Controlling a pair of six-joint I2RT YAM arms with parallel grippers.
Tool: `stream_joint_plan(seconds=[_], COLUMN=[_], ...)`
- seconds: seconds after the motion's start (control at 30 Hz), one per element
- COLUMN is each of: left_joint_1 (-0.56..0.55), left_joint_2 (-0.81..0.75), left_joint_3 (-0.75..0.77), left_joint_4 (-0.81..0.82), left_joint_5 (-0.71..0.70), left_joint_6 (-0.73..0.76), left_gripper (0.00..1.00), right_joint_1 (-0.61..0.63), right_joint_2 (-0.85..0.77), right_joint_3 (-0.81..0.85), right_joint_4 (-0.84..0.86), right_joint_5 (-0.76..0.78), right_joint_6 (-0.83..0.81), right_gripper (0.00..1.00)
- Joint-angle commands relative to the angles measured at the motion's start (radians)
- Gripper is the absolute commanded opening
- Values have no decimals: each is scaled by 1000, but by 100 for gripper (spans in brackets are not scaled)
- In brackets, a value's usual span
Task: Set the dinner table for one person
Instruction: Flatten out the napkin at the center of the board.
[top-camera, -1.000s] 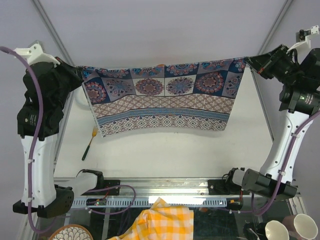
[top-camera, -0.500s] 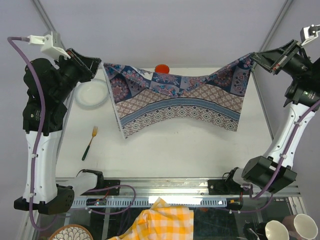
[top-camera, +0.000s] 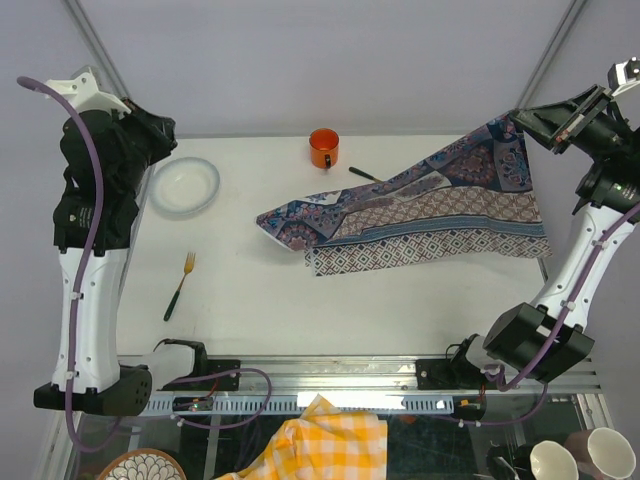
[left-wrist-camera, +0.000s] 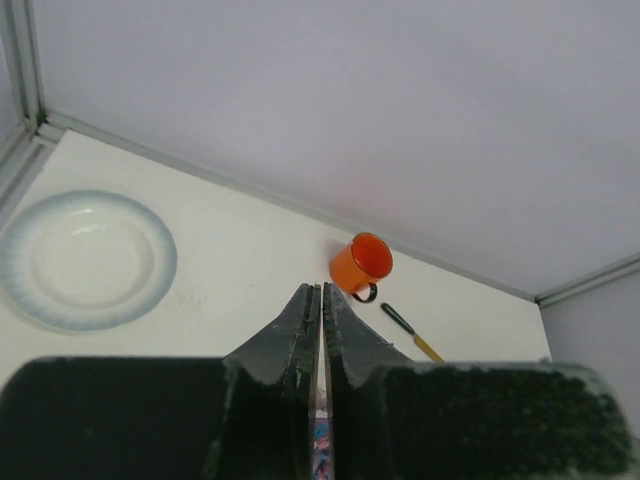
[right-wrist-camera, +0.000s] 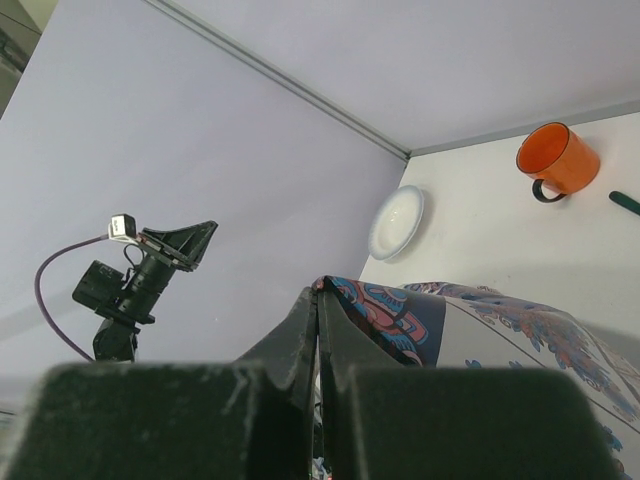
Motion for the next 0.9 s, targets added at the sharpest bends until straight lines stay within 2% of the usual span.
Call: stream_joint_plan(seconds=[0.0, 0.03, 0.1, 0.2, 0.23, 0.33, 0.53, 0.67, 0.87], left_joint_1=[12, 13, 13, 14, 15, 17, 21, 23, 22], left_joint_2=[35, 52, 98, 158, 175, 208, 183, 90, -25], left_joint_3=[-24, -35, -43, -55, -60, -92, -290, -500, -763], left_joint_4=[11, -2, -32, -76, -91, -127, -190, -117, 5], left_joint_5=[127, 171, 272, 416, 464, 551, 518, 547, 674], left_joint_6=[-53, -69, -86, -109, -117, -129, -113, -169, -276], left_gripper=[15, 26, 40, 73, 78, 84, 85, 84, 82], right_joint_1=[8, 10, 15, 20, 21, 22, 26, 27, 29], right_joint_2=[-20, -22, -23, -21, -21, -22, -24, -22, -13], right_joint_3=[34, 35, 39, 45, 47, 49, 48, 51, 69], right_joint_4=[52, 52, 49, 39, 34, 29, 22, 20, 13], right_joint_5=[12, 12, 13, 17, 18, 18, 22, 20, 25], right_joint_6=[34, 34, 32, 24, 21, 19, 11, 9, 11], right_gripper=[0, 0, 0, 0, 0, 0, 0, 0, 0])
